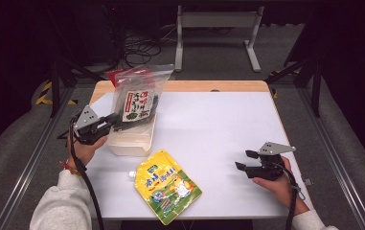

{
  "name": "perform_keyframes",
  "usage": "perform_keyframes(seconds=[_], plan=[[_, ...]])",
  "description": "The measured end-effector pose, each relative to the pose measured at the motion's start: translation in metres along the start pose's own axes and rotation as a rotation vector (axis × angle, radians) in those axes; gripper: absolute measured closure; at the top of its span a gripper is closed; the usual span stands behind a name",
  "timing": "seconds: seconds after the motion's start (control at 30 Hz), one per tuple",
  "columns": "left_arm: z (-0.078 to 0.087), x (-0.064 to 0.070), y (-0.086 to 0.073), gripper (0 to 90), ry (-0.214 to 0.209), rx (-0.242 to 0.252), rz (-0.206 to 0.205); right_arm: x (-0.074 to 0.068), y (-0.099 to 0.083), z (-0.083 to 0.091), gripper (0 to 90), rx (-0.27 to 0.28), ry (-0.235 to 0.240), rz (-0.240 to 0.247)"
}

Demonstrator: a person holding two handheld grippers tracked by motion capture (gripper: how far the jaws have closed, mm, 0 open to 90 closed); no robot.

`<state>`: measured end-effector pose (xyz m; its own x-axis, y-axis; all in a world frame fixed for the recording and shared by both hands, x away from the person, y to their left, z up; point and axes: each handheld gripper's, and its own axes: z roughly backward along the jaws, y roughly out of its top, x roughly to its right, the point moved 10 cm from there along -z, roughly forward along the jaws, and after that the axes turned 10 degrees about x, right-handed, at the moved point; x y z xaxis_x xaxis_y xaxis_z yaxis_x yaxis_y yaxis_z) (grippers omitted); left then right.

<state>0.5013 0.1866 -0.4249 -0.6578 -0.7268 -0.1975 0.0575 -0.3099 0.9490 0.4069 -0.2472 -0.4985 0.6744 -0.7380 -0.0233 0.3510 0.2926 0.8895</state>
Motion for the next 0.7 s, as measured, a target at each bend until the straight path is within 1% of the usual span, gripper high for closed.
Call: perform_keyframes(seconds=[0.03,0.1,0.13,0.2,0.3,0.33,0.43,0.47,0.53,0.7], plan=[[-0.002,0.001,0.003,81.2,-0.002,-0.003,-0.014,0.0,-0.001,0.0,34.0,-0.001,0.0,-0.003],[-0.005,-0.001,0.007,81.2,0.015,-0.01,-0.035,0.001,-0.002,-0.001,34.0,-0.006,0.0,-0.01],[-0.007,-0.003,0.008,81.3,0.015,-0.004,-0.036,0.001,-0.003,-0.002,34.0,-0.007,0.0,-0.01],[-0.009,-0.007,0.008,81.4,0.032,0.0,-0.041,0.0,-0.003,-0.002,34.0,-0.012,0.001,-0.001],[-0.012,-0.012,0.006,81.3,0.022,0.024,-0.025,-0.001,-0.003,-0.002,34.0,-0.01,0.006,0.003],[-0.012,-0.013,0.004,81.2,0.012,0.028,-0.015,-0.001,-0.003,-0.002,34.0,-0.01,0.007,0.002],[-0.011,-0.015,-0.003,81.0,-0.001,0.048,0.043,-0.001,-0.005,-0.003,34.0,-0.017,0.009,-0.002],[-0.01,-0.016,-0.006,81.0,-0.003,0.056,0.051,-0.001,-0.005,-0.003,34.0,-0.017,0.01,-0.001],[-0.009,-0.016,-0.01,81.1,-0.007,0.064,0.049,-0.002,-0.004,-0.003,34.0,-0.017,0.012,0.001],[-0.006,-0.015,-0.017,81.4,-0.02,0.065,0.039,-0.003,-0.004,-0.004,34.0,-0.018,0.018,-0.003]])
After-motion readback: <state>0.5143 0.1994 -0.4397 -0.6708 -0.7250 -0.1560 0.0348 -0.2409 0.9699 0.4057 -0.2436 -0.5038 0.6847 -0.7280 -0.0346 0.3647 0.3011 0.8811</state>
